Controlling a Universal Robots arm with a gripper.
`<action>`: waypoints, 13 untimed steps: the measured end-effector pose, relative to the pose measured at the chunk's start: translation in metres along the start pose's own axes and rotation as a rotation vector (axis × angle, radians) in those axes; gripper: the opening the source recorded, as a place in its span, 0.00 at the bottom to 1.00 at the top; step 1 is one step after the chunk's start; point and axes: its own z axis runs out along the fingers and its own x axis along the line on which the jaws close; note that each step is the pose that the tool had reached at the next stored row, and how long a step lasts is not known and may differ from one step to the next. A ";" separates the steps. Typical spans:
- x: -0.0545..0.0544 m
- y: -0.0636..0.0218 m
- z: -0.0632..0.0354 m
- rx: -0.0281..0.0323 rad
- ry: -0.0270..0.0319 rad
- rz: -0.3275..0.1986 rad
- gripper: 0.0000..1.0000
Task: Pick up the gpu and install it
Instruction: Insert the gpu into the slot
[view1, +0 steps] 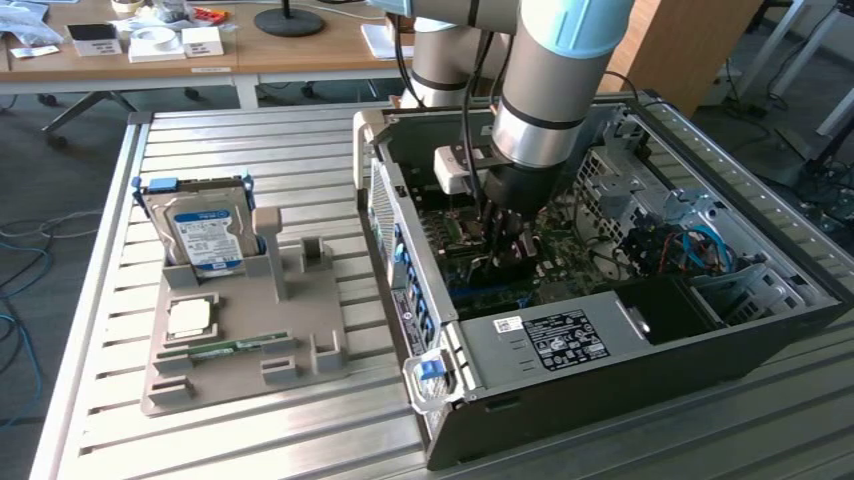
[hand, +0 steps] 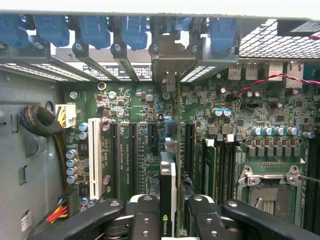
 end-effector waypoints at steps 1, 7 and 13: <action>0.000 0.0001 0.0002 0.0000 0.0000 0.000 0.26; 0.000 0.0002 0.0006 0.0000 0.0001 0.000 0.26; 0.000 0.0008 0.0011 0.0000 0.0001 0.000 0.26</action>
